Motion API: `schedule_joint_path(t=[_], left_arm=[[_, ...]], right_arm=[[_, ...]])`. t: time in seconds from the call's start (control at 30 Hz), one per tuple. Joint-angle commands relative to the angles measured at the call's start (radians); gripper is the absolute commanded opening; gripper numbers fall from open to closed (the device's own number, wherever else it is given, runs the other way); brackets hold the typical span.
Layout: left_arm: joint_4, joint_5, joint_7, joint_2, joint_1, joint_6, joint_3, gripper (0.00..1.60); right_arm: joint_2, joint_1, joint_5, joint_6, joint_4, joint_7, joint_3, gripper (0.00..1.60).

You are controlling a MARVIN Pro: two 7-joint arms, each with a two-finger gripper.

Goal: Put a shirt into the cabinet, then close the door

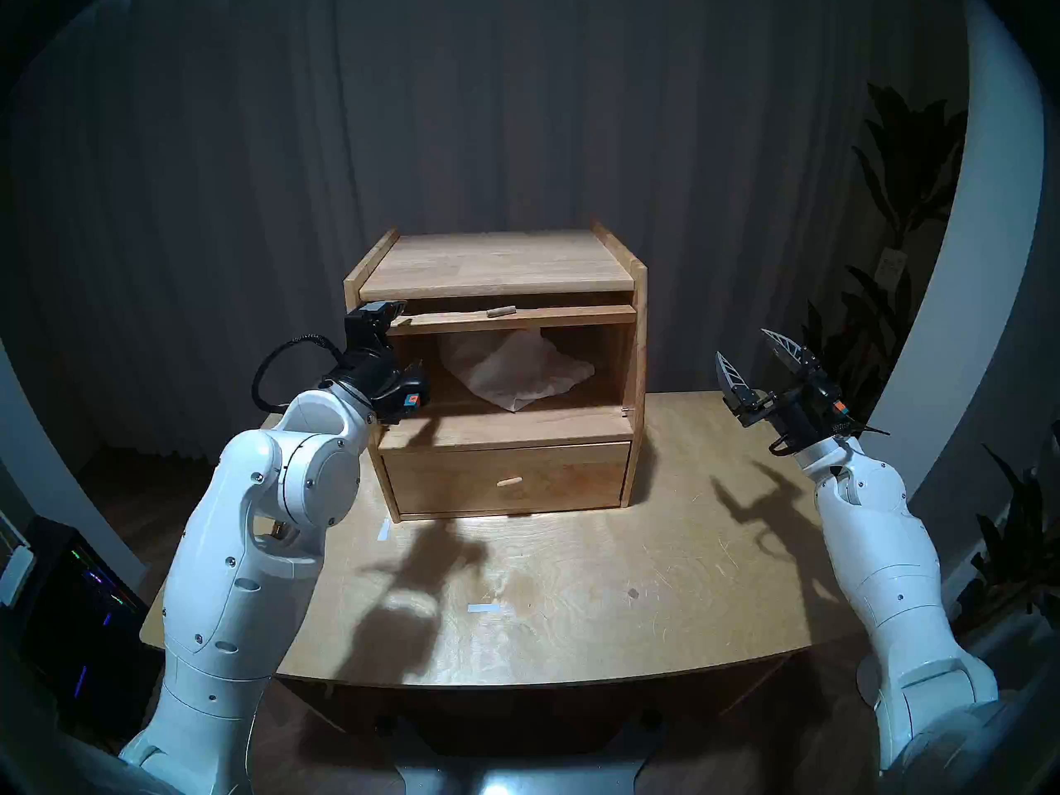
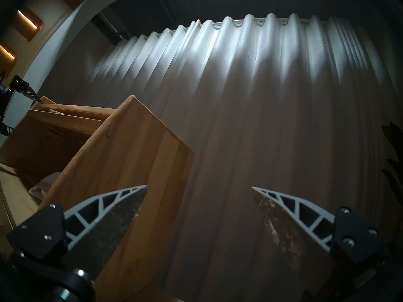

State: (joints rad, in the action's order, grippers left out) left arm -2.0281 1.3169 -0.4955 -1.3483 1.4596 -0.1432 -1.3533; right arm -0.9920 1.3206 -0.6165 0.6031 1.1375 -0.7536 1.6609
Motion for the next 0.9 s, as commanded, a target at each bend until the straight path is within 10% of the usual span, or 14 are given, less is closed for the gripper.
schedule_joint_path(t=[0.0, 0.63, 0.67, 0.7, 0.87], left_arm=[[0.039, 0.018, 0.028, -0.014, -0.062, 0.002, 0.015, 1.6], [0.166, 0.034, 0.062, -0.058, -0.163, 0.002, 0.038, 1.6], [0.163, 0.032, 0.061, -0.058, -0.16, 0.001, 0.038, 1.2], [0.15, 0.013, 0.059, -0.059, -0.145, 0.009, 0.033, 0.0], [0.089, -0.017, 0.027, -0.047, -0.097, 0.015, 0.024, 0.0]], right_arm=[[0.003, -0.014, -0.003, 0.006, 0.014, 0.002, 0.006, 1.6], [0.003, -0.014, -0.003, 0.006, 0.014, 0.001, 0.006, 1.6], [0.003, -0.014, -0.003, 0.006, 0.014, 0.001, 0.006, 1.6], [0.003, -0.014, -0.003, 0.006, 0.014, 0.001, 0.006, 1.6], [0.003, -0.014, -0.003, 0.006, 0.014, 0.002, 0.006, 1.6]])
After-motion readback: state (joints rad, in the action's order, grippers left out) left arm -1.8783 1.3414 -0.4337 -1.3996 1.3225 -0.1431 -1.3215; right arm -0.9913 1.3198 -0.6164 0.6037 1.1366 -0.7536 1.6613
